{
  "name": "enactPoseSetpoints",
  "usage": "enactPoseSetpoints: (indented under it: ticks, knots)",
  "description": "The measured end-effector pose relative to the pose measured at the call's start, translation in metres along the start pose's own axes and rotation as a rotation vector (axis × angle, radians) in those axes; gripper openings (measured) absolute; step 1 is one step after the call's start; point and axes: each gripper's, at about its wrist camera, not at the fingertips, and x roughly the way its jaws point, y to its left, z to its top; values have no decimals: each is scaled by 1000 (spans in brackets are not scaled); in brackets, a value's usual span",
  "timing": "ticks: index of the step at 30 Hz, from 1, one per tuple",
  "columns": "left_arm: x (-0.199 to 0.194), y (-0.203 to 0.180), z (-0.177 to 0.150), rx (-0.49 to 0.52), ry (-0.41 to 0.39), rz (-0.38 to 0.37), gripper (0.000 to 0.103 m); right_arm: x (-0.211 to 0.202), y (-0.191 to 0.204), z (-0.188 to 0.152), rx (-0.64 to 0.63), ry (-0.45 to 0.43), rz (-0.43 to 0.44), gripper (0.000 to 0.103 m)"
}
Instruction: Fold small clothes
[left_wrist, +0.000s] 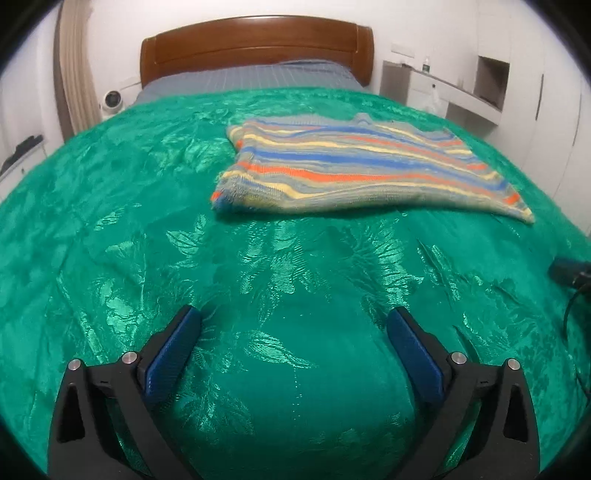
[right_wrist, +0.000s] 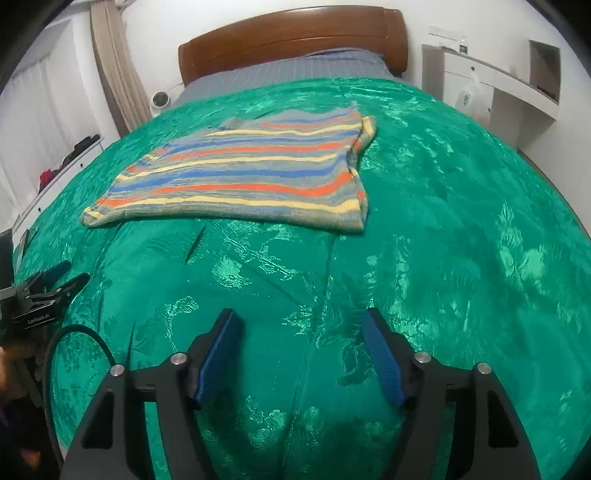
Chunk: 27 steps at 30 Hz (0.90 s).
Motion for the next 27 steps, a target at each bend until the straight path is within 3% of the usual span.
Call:
enactPoseSetpoints:
  ticks: [9,27]
  knots:
    - [2,-5,-1,17,-5,23,102,8,8,-5,-53,-14,-37,77]
    - [1,-5,-2,17,-5,25,102,10,13,-7,-77,-16,-65,78]
